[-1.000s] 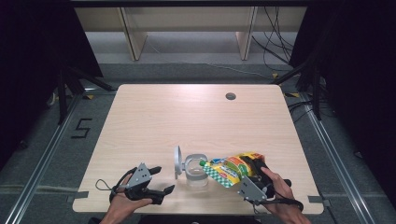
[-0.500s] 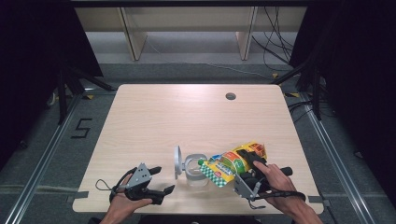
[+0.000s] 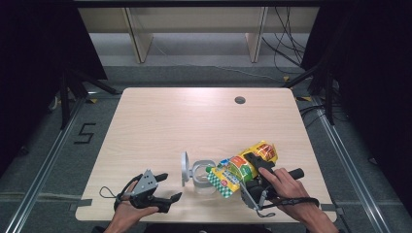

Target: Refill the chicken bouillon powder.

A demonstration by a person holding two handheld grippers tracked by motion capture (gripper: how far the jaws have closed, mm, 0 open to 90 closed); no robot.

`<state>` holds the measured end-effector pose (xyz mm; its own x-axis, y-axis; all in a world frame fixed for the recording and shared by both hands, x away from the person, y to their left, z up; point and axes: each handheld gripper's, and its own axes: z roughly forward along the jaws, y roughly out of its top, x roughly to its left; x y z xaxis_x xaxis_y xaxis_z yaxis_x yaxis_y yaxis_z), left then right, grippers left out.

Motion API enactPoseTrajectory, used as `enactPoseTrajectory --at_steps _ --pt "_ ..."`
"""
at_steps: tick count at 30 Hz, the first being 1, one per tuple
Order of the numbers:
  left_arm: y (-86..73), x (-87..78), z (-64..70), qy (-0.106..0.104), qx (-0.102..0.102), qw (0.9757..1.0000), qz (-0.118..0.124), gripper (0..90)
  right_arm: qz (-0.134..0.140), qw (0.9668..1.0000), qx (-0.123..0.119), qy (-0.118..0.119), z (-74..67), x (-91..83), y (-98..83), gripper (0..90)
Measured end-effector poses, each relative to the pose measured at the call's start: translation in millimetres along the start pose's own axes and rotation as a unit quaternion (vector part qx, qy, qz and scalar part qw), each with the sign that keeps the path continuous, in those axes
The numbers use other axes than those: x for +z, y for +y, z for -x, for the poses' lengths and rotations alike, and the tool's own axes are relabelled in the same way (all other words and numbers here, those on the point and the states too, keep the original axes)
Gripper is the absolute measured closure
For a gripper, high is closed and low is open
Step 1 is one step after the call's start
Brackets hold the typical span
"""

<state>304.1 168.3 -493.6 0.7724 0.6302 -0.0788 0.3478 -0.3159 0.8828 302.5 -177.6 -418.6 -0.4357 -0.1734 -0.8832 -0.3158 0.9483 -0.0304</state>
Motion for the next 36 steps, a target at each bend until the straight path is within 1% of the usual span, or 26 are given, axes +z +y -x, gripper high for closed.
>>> enactPoseTrajectory --at_steps 1,2,4,5,6,10,11,12,13,14,15,16,17,18,19,20,24,25,26,28,29,31,32,33,34,36 --pt "0.0 0.0 0.0 0.0 0.0 1.0 0.0 17.0 0.003 0.9995 -0.032 -0.009 4.1 -0.2 1.0 41.1" --pt "0.0 0.1 0.4 0.001 -0.002 1.0 0.002 17.0 -0.001 0.9999 -0.015 -0.005 1.5 0.0 0.2 41.1" --pt "0.2 -0.1 -0.1 0.002 0.002 1.0 0.0 17.0 -0.004 0.9999 -0.014 -0.003 1.3 0.4 0.8 41.1" --pt "0.2 -0.1 -0.1 0.002 0.002 1.0 0.0 17.0 -0.006 0.9998 -0.018 -0.003 2.2 -0.1 1.2 41.2" --pt "0.4 -0.3 -0.5 0.0 0.007 1.0 0.0 17.0 -0.008 0.999 -0.044 -0.004 5.6 -0.8 2.5 41.1" --pt "0.3 -0.3 -0.5 0.0 0.007 1.0 0.0 16.9 -0.017 0.9998 -0.012 -0.003 0.5 -1.6 3.3 42.6" --pt "0.3 -0.3 -0.5 0.0 0.007 1.0 0.0 16.9 -0.017 0.9998 -0.012 -0.003 0.5 -1.6 3.3 42.6" --pt "0.3 -0.2 -0.4 0.002 0.005 1.0 0.001 17.0 -0.01 0.9994 -0.031 -0.003 2.6 -0.4 2.6 42.8" --pt "0.3 -0.2 -0.4 0.002 0.005 1.0 0.001 17.0 -0.01 0.9994 -0.031 -0.003 2.6 -0.4 2.6 42.8" --pt "0.3 -0.2 -0.3 0.001 0.006 1.0 0.0 17.0 -0.017 0.9986 -0.05 -0.008 5.2 -1.0 4.3 42.9" --pt "0.3 -0.2 -0.3 0.001 0.006 1.0 0.0 17.0 -0.017 0.9986 -0.05 -0.008 5.2 -1.0 4.3 42.9" --pt "0.3 0.0 -0.8 0.0 0.01 0.9999 0.001 17.0 -0.021 0.9981 -0.057 -0.009 5.9 -2.1 4.8 43.0" --pt "0.3 0.0 -0.8 0.0 0.01 0.9999 0.001 16.9 -0.015 0.9973 -0.071 -0.015 8.0 -1.2 4.9 43.0" --pt "-0.2 0.4 0.5 -0.001 -0.004 1.0 0.001 16.9 -0.015 0.9973 -0.071 -0.015 8.0 -1.2 4.9 43.0" --pt "-0.2 0.5 0.7 -0.001 -0.006 1.0 0.002 16.9 -0.009 0.9979 -0.062 -0.014 7.1 0.1 4.5 43.1" --pt "-0.2 0.3 0.6 0.002 -0.002 1.0 0.0 17.0 -0.012 0.9984 -0.053 -0.016 6.0 -0.5 4.9 43.1" --pt "0.2 0.0 -0.2 0.0 0.005 1.0 0.001 16.9 -0.02 0.998 -0.059 -0.012 6.0 -1.6 5.4 43.2" --pt "0.5 0.0 -1.3 0.0 0.014 0.9999 0.0 17.0 -0.028 0.9985 -0.046 -0.014 3.6 -2.7 5.3 43.2" --pt "0.1 0.2 -0.5 0.0 0.006 1.0 0.0 17.0 -0.016 0.9981 -0.058 -0.015 5.3 -0.4 5.2 43.2" --pt "-0.1 0.3 0.3 0.001 0.001 1.0 0.001 17.0 -0.018 0.9979 -0.06 -0.017 5.2 -0.3 5.4 43.2" --pt "-0.1 0.3 0.3 0.001 0.001 1.0 0.001 17.0 -0.016 0.9973 -0.068 -0.019 6.6 -0.5 5.6 43.2" --pt "-0.3 0.8 0.1 -0.001 -0.001 1.0 0.001 17.0 -0.015 0.9979 -0.061 -0.017 6.4 -0.5 5.0 43.2" --pt "-0.3 0.8 0.0 -0.001 -0.001 1.0 0.001 17.0 -0.025 0.998 -0.055 -0.016 5.1 -1.5 5.5 43.3" --pt "-0.3 0.8 0.0 -0.001 -0.001 1.0 0.001 17.0 -0.025 0.998 -0.055 -0.016 5.1 -1.5 5.5 43.3" --pt "-0.4 1.0 0.5 -0.003 -0.002 1.0 0.003 17.0 -0.02 0.9967 -0.077 -0.016 7.2 -1.1 4.9 43.3" --pt "-0.3 0.5 0.6 0.0 -0.004 1.0 0.001 17.0 -0.026 0.9972 -0.068 -0.019 6.8 -2.7 6.3 43.2"
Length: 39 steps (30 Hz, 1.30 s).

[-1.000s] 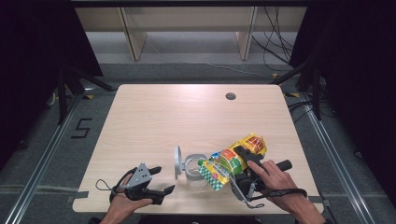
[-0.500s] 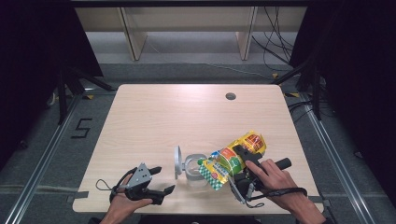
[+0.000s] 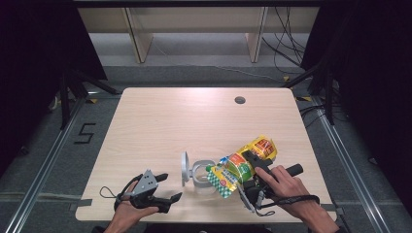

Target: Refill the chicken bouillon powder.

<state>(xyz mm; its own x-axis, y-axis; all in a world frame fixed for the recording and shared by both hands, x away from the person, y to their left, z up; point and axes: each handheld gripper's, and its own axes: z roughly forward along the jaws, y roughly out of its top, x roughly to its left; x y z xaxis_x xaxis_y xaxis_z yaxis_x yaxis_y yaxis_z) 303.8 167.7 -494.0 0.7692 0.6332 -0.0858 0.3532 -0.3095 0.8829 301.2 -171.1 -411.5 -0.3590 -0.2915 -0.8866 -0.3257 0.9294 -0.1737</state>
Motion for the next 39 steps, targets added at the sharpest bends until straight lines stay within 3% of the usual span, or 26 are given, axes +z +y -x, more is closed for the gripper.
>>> enactPoseTrajectory --at_steps 2,4,5,6,7,10,12,15,18,20,23,24,26,27,30,39 --pt "0.0 0.5 0.0 -0.004 0.001 1.0 0.002 16.9 0.002 0.9999 -0.012 0.0 1.6 -0.2 -0.1 43.3" --pt "0.4 0.2 -2.2 -0.003 0.018 0.9998 -0.002 16.9 -0.001 1.0 -0.003 -0.002 0.8 -0.5 0.5 43.3" --pt "0.3 0.9 -1.2 -0.005 0.012 0.9999 0.003 17.0 0.013 0.9998 -0.014 -0.008 2.6 1.8 0.3 43.3" --pt "0.4 0.4 -1.8 -0.004 0.017 0.9999 -0.001 17.0 0.014 0.9999 -0.007 -0.006 0.9 2.3 -0.4 43.3" --pt "0.2 0.8 -1.3 -0.004 0.014 0.9999 0.001 17.0 0.008 1.0 0.005 -0.002 -0.9 1.0 -0.7 43.3" --pt "0.3 1.0 -1.3 -0.005 0.012 0.9999 0.003 17.0 0.013 0.9998 -0.012 -0.007 2.1 1.9 -0.4 43.3" --pt "0.4 0.6 -1.7 -0.005 0.015 0.9999 0.0 17.0 0.003 1.0 -0.001 -0.006 0.8 -0.3 -0.2 43.3" --pt "0.3 0.8 -1.4 -0.005 0.011 0.9999 0.002 17.0 0.008 0.9994 -0.033 -0.009 5.3 -0.3 0.3 43.3" --pt "0.4 0.5 -1.6 -0.005 0.014 0.9999 0.001 17.0 0.001 0.9999 -0.01 -0.009 2.3 -1.2 0.5 43.3" --pt "0.4 0.5 -1.5 -0.005 0.014 0.9999 0.001 16.9 0.003 0.9999 -0.008 -0.011 1.8 -0.7 0.7 43.3" --pt "0.4 0.0 -2.0 -0.003 0.015 0.9999 0.0 17.0 0.005 0.9996 -0.025 -0.012 4.2 -0.8 2.3 43.3" --pt "0.0 -0.2 0.4 0.001 -0.003 1.0 0.001 16.9 0.009 0.999 -0.042 -0.013 6.2 -0.6 2.4 43.3" --pt "0.0 0.0 0.2 -0.002 -0.002 1.0 0.001 17.0 0.011 0.999 -0.04 -0.017 5.2 0.1 2.9 43.3" --pt "-0.1 0.3 -0.5 -0.002 0.003 1.0 0.0 17.0 -0.002 0.9994 -0.03 -0.014 1.8 -0.7 2.9 43.3" --pt "-0.1 0.6 0.2 -0.003 0.0 1.0 0.002 16.9 0.005 0.9983 -0.052 -0.025 5.1 0.5 2.4 43.3" --pt "0.1 0.3 -0.5 -0.001 0.003 1.0 -0.001 16.9 -0.007 0.9981 -0.055 -0.027 5.9 -2.1 3.5 43.3"
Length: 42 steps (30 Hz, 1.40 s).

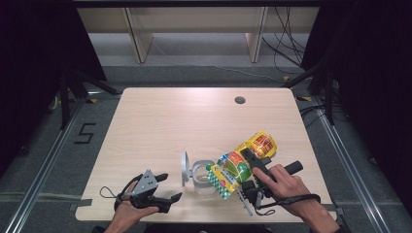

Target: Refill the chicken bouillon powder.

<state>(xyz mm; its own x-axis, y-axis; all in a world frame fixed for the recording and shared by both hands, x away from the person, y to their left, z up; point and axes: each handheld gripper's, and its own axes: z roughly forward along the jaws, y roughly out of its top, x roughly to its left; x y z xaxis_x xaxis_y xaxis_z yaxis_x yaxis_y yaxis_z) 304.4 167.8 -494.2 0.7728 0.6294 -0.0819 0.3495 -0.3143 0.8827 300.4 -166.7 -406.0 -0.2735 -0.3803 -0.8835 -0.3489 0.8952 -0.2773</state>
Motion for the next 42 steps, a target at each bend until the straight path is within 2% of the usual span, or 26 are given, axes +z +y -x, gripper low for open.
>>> enactPoseTrajectory --at_steps 1,3,4,10,11,12,13,15,18,19,20,23,24,25,26,27,28,29,30,31,33,35,38,39,40,42 --pt "-0.2 0.3 0.7 -0.002 -0.001 1.0 0.002 16.9 0.004 0.9999 -0.01 -0.008 1.9 -0.1 0.3 43.3" --pt "-0.1 0.3 0.4 -0.001 -0.002 1.0 0.002 17.0 -0.001 1.0 0.009 -0.004 0.0 -1.3 -0.5 43.3" --pt "-0.1 0.3 0.4 -0.001 -0.002 1.0 0.002 16.9 0.005 1.0 -0.005 -0.007 2.4 -0.3 -0.3 43.3" --pt "-0.1 0.4 0.5 -0.002 -0.002 1.0 0.002 16.9 -0.001 0.9997 -0.022 -0.008 3.8 -1.6 0.5 43.3" --pt "-0.2 0.5 0.5 -0.003 -0.001 1.0 0.0 16.9 0.011 0.9995 -0.023 -0.021 3.4 -0.4 0.3 43.3" --pt "-0.3 1.0 1.0 -0.003 -0.005 1.0 0.003 16.9 0.002 1.0 -0.001 -0.007 2.2 -2.1 0.5 43.3" --pt "-0.3 0.9 1.0 -0.002 -0.004 1.0 0.003 16.9 0.005 0.9999 0.0 -0.014 0.9 -1.6 0.5 43.3" --pt "-0.2 0.2 0.6 0.0 0.0 1.0 -0.002 16.9 0.0 0.9997 -0.021 -0.015 1.7 -1.8 2.0 43.3" --pt "-0.1 0.5 0.3 -0.002 0.001 1.0 -0.001 16.9 0.005 0.9997 -0.018 -0.017 1.1 -1.3 1.9 43.3" --pt "-0.2 0.7 0.6 -0.002 -0.001 1.0 -0.001 16.9 0.006 0.9994 -0.03 -0.015 2.3 -0.7 2.8 43.3" --pt "-0.2 0.6 0.6 -0.002 0.0 1.0 -0.001 16.9 0.005 0.9996 -0.023 -0.015 0.5 -0.4 2.7 43.3" --pt "-0.1 0.6 0.7 -0.002 -0.002 1.0 0.001 16.9 0.005 0.9995 -0.027 -0.014 1.5 0.1 2.9 43.3" --pt "-0.2 0.6 0.7 -0.002 -0.001 1.0 0.001 16.9 0.007 0.9993 -0.031 -0.021 1.7 0.0 3.4 43.3" --pt "-0.2 0.6 0.4 -0.002 0.001 1.0 -0.001 16.9 -0.003 0.9997 -0.018 -0.018 -0.6 -1.4 3.5 43.3" --pt "-0.2 0.6 0.4 -0.002 0.001 1.0 -0.001 16.9 -0.003 0.9997 -0.018 -0.018 -0.6 -1.4 3.5 43.3" --pt "-0.1 0.8 0.7 0.0 0.0 1.0 -0.003 16.9 -0.004 0.9994 -0.031 -0.012 2.2 -0.8 5.4 43.3" --pt "-0.1 0.8 0.7 0.0 0.0 1.0 -0.003 16.9 -0.004 0.9994 -0.031 -0.012 2.2 -0.8 5.4 43.3" --pt "0.5 0.3 -0.1 -0.004 0.011 0.9999 -0.001 16.9 -0.003 0.9993 -0.033 -0.017 1.9 0.6 6.1 43.3" --pt "0.5 0.3 -0.1 -0.004 0.011 0.9999 -0.001 16.9 -0.003 0.9993 -0.033 -0.017 1.9 0.6 6.1 43.3" --pt "-0.2 0.3 0.9 -0.001 -0.002 1.0 0.0 16.9 -0.01 0.9996 -0.022 -0.012 1.5 0.5 5.9 43.8" --pt "0.0 0.5 0.1 -0.003 0.0 1.0 0.002 16.9 -0.005 0.9993 -0.032 -0.017 3.4 1.0 6.1 43.9" --pt "-0.2 0.5 0.1 -0.003 0.0 1.0 -0.001 16.9 -0.007 0.9995 -0.024 -0.016 2.0 0.2 5.7 44.0" --pt "-0.2 1.2 1.5 -0.003 -0.006 1.0 0.002 16.9 -0.006 0.9987 -0.048 -0.015 4.0 -0.3 4.3 44.7" --pt "0.5 0.0 -0.8 0.0 0.015 0.9999 -0.006 16.9 -0.007 0.9988 -0.047 -0.015 3.0 -0.8 4.1 44.7" --pt "-0.2 1.0 1.3 -0.003 -0.003 1.0 0.0 17.0 -0.005 0.9987 -0.048 -0.018 2.7 -0.7 4.0 44.8" --pt "0.1 0.7 0.6 0.0 0.001 1.0 -0.002 16.9 -0.005 0.9997 -0.015 -0.016 -2.9 -0.9 4.9 44.8"
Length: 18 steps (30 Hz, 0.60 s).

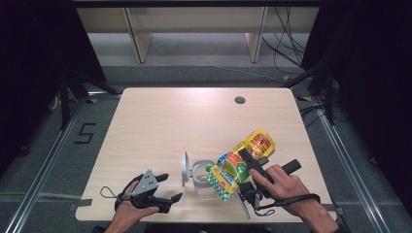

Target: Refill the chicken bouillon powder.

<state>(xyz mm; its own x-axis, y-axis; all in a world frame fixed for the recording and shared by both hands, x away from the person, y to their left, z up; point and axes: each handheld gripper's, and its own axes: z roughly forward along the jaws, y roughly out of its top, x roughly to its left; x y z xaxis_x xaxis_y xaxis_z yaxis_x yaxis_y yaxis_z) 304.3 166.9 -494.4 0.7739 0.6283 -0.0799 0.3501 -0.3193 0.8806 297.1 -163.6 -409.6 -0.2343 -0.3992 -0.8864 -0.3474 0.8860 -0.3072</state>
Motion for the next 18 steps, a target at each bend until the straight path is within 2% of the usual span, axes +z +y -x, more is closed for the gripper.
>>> enactPoseTrajectory --at_steps 3,8,9,11,13,14,15,16,17,18 --pt "-0.2 0.1 0.5 0.0 -0.003 1.0 0.0 16.9 0.005 0.9999 -0.014 0.0 1.2 0.1 0.3 44.9" --pt "-0.3 -0.1 0.3 0.0 -0.002 1.0 -0.001 16.9 0.004 1.0 -0.002 0.006 -1.5 2.4 -0.5 45.2" --pt "-0.1 -0.1 -0.2 0.0 0.001 1.0 0.0 16.9 -0.001 0.9998 -0.017 0.004 -0.1 1.9 -0.8 45.3" --pt "-0.1 0.0 -0.2 -0.001 0.0 1.0 0.0 16.9 0.002 0.9996 -0.028 -0.001 1.0 1.1 -0.4 45.4" --pt "-0.2 0.2 0.5 0.0 -0.004 1.0 0.0 16.9 0.002 0.9996 -0.029 -0.001 2.4 1.2 0.0 45.4" --pt "-0.2 0.0 0.5 -0.001 -0.001 1.0 -0.001 16.9 -0.001 1.0 -0.006 0.0 -0.7 0.6 0.1 45.5" --pt "-0.2 0.3 0.2 -0.004 0.0 1.0 0.001 17.0 0.004 1.0 -0.005 0.0 0.3 0.8 0.8 45.5" --pt "-0.3 0.2 0.2 -0.003 -0.002 1.0 0.001 17.0 0.007 0.9999 -0.014 -0.002 1.8 0.4 0.7 45.5" --pt "-0.1 0.1 -0.3 -0.002 -0.001 1.0 0.001 16.9 0.008 0.9999 -0.012 -0.006 1.9 0.5 1.0 45.5" --pt "-0.2 0.2 -0.3 -0.002 -0.001 1.0 0.002 16.9 0.002 0.9996 -0.027 -0.005 3.8 -0.3 0.7 45.6"
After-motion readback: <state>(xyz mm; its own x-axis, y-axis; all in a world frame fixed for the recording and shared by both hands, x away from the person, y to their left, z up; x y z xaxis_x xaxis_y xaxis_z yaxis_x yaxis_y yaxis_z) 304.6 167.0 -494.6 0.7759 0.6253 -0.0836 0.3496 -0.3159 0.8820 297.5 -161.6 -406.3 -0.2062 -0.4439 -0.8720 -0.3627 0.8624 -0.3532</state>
